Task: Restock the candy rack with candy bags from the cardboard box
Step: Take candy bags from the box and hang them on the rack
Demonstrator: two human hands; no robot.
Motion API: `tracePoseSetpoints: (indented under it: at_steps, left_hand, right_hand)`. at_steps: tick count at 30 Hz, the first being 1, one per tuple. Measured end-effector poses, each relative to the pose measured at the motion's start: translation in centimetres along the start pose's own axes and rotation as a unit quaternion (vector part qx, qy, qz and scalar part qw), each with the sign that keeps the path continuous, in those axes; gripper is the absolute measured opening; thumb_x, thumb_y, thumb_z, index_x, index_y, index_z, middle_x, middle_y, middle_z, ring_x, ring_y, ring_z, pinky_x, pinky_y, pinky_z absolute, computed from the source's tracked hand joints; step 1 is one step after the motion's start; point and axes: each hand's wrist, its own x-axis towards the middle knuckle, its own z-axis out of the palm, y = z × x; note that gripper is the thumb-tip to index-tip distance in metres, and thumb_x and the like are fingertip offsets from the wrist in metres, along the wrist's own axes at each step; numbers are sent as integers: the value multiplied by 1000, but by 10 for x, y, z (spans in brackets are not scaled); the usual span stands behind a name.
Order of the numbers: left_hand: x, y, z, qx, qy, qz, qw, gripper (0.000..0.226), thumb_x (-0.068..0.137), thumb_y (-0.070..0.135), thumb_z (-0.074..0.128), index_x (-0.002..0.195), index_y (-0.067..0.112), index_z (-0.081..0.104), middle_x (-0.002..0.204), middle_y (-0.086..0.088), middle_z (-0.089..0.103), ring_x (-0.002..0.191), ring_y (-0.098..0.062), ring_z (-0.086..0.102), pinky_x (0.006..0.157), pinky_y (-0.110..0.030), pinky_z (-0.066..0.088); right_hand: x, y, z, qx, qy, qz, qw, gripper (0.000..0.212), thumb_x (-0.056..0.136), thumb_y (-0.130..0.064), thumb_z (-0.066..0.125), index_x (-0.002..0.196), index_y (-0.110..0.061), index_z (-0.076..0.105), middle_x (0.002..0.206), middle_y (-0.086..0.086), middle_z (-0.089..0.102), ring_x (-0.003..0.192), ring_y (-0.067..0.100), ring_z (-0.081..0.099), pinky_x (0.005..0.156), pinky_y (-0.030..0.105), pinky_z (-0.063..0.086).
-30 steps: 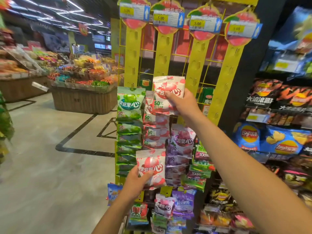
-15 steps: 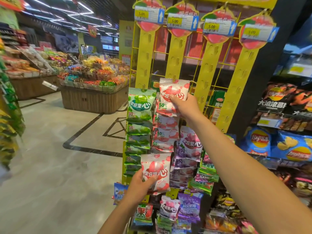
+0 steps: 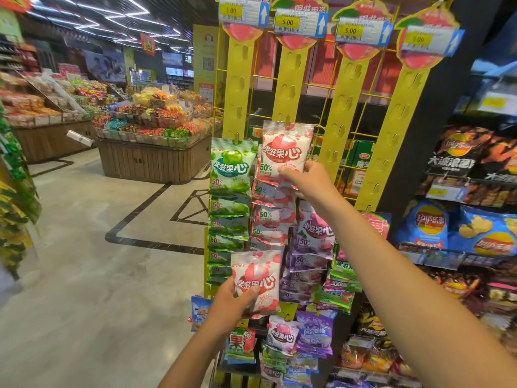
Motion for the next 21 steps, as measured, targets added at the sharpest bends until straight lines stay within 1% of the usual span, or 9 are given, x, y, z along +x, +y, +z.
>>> tracePoseSetpoints:
  at_steps: [4, 7, 8, 10, 13, 15, 17, 18, 21]
  left_hand:
    - [-2, 1, 0, 5, 7, 5, 1000, 30, 99, 29, 70, 128, 30, 63, 111, 8, 79, 101, -16, 77, 96, -49, 61]
    - [-3, 6, 0, 7, 4, 7, 1000, 26, 101, 25, 68, 125, 31, 64, 108, 9, 80, 99, -14, 78, 94, -45, 62]
    - [-3, 8, 0, 7, 1, 9, 1000, 26, 101, 24, 68, 126, 31, 64, 108, 10, 80, 99, -14, 78, 94, -44, 62]
    - [-3, 14, 0, 6, -3, 15, 1000, 28, 101, 23, 68, 127, 29, 63, 110, 8, 80, 100, -15, 78, 95, -44, 61]
    - [0, 26, -1, 1, -9, 21, 1000, 29, 100, 20, 70, 127, 26, 63, 112, 4, 80, 101, -19, 78, 93, -44, 62]
    - [1, 39, -2, 7, -8, 33, 999, 39, 96, 28, 75, 133, 24, 62, 117, 3, 79, 106, -20, 77, 98, -50, 60]
    - [6, 51, -5, 13, -15, 45, 999, 63, 87, 44, 81, 141, 22, 58, 124, 4, 76, 112, -21, 74, 101, -54, 57]
    - [8, 59, -6, 18, -24, 54, 998, 64, 86, 45, 81, 141, 22, 58, 123, 4, 76, 112, -21, 74, 102, -53, 56]
    - [14, 93, -5, 21, -35, 84, 996, 29, 98, 24, 71, 126, 21, 63, 112, 0, 80, 102, -23, 78, 94, -49, 61]
  right_hand:
    - [-18, 16, -7, -80, 16, -38, 996, 18, 92, -27, 75, 104, -15, 70, 93, 5, 77, 81, 22, 77, 80, 50, 64]
    - [-24, 28, -14, -141, 31, -60, 988, 10, 91, -34, 74, 93, -29, 66, 86, 3, 76, 81, 22, 76, 81, 52, 62]
    - [-25, 32, -16, -152, 34, -56, 986, 16, 90, -37, 75, 98, -26, 68, 87, 3, 76, 83, 22, 76, 83, 52, 62]
    - [-27, 40, -19, -169, 40, -38, 984, 45, 87, -45, 76, 118, -13, 70, 94, 3, 76, 89, 21, 75, 85, 49, 62]
    - [-28, 49, -24, -179, 37, -31, 983, 46, 83, -50, 77, 113, -16, 74, 95, -1, 76, 91, 19, 74, 85, 46, 62]
    - [-28, 54, -27, -180, 34, -29, 983, 39, 84, -50, 78, 108, -20, 75, 95, -1, 76, 90, 18, 74, 86, 46, 62]
    - [-30, 54, -28, -189, 35, -34, 981, 37, 84, -51, 77, 107, -22, 75, 96, -2, 76, 91, 16, 74, 87, 45, 62]
    - [-31, 55, -29, -193, 35, -38, 980, 36, 84, -53, 77, 105, -24, 76, 95, -3, 77, 90, 15, 74, 86, 45, 62]
    - [-32, 51, -32, -190, 35, -54, 980, 29, 84, -53, 76, 96, -26, 78, 89, -7, 78, 85, 12, 75, 83, 45, 63]
